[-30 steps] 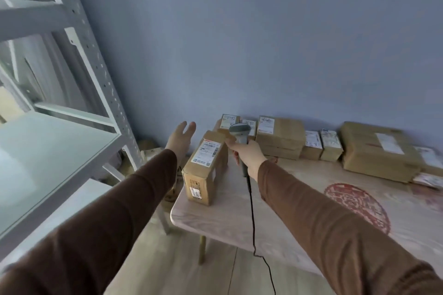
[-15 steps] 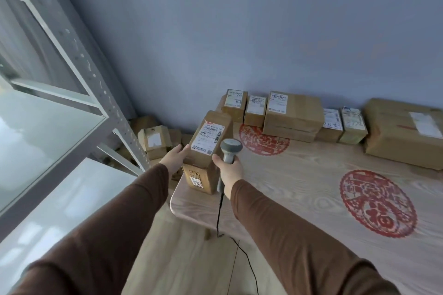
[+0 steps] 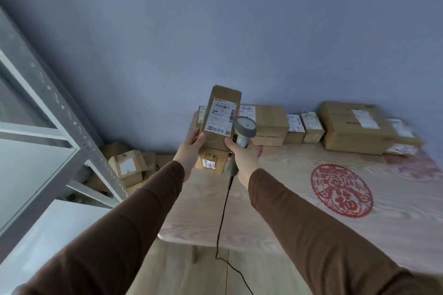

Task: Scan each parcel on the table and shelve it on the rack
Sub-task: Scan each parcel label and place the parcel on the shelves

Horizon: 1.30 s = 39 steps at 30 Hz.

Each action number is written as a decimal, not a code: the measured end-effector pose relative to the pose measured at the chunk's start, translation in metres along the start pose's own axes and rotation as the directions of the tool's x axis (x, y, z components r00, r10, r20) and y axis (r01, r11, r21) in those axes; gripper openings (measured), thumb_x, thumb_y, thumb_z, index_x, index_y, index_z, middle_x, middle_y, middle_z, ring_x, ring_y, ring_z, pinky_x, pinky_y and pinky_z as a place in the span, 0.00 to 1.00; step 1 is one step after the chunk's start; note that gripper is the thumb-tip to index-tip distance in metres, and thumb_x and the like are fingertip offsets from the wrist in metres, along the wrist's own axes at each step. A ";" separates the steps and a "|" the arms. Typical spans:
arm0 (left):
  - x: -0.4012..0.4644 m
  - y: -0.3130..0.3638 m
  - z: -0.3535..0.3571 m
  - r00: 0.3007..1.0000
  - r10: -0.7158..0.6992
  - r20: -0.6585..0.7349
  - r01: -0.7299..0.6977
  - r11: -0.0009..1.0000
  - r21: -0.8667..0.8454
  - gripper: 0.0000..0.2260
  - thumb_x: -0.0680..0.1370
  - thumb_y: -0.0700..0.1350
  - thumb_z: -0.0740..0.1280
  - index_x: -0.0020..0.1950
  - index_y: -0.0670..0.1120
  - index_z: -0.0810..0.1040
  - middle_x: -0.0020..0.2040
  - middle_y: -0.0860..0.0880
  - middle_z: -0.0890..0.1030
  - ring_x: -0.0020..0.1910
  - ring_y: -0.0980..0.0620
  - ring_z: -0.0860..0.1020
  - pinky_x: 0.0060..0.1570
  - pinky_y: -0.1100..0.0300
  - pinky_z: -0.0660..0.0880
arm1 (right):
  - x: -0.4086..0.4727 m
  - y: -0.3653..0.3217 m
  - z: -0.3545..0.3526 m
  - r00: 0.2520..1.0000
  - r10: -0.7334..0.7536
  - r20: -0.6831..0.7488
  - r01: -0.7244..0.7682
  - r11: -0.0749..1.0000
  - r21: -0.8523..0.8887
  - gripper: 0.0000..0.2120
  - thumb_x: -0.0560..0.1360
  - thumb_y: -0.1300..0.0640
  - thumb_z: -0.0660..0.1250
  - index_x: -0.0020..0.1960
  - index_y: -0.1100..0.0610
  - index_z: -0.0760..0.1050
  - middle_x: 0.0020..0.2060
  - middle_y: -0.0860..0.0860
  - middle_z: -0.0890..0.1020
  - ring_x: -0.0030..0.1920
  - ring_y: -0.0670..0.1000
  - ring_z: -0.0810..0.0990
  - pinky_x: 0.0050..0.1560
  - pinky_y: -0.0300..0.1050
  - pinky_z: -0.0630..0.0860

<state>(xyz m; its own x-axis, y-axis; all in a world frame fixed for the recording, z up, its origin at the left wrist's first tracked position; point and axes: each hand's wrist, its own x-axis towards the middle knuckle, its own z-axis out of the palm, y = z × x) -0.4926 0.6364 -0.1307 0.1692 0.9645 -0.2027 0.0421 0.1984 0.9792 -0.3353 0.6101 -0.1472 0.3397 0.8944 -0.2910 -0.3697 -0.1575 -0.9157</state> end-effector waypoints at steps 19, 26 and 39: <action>-0.037 0.250 0.228 0.891 0.313 0.329 -0.015 0.745 -0.667 0.23 0.84 0.58 0.63 0.71 0.43 0.76 0.71 0.43 0.79 0.71 0.50 0.76 0.78 0.54 0.65 | -0.066 -0.300 -0.125 0.758 -0.646 -0.093 0.648 0.762 -0.013 0.14 0.76 0.57 0.76 0.60 0.50 0.80 0.53 0.46 0.88 0.55 0.48 0.85 0.57 0.46 0.81; -0.056 0.268 0.275 0.735 0.399 0.549 0.095 0.741 -0.665 0.30 0.81 0.69 0.57 0.58 0.49 0.88 0.62 0.45 0.86 0.65 0.44 0.82 0.73 0.42 0.71 | -0.079 -0.337 -0.168 0.694 -0.714 -0.090 0.715 0.699 -0.026 0.15 0.77 0.57 0.75 0.63 0.50 0.80 0.55 0.46 0.87 0.57 0.48 0.85 0.59 0.46 0.79; -0.061 0.275 0.302 0.806 0.366 0.466 0.093 0.698 -0.710 0.30 0.80 0.64 0.65 0.75 0.46 0.72 0.72 0.40 0.74 0.63 0.34 0.82 0.68 0.35 0.75 | -0.079 -0.352 -0.190 0.666 -0.746 0.002 0.746 0.665 -0.036 0.15 0.77 0.58 0.74 0.63 0.48 0.80 0.55 0.45 0.87 0.55 0.45 0.85 0.49 0.37 0.80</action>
<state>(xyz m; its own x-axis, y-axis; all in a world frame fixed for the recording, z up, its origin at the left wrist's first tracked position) -0.1944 0.5798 0.1485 0.6103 0.7686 0.1915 -0.6538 0.3523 0.6696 -0.0673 0.5155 0.1447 0.5006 0.7137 0.4900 0.0387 0.5469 -0.8363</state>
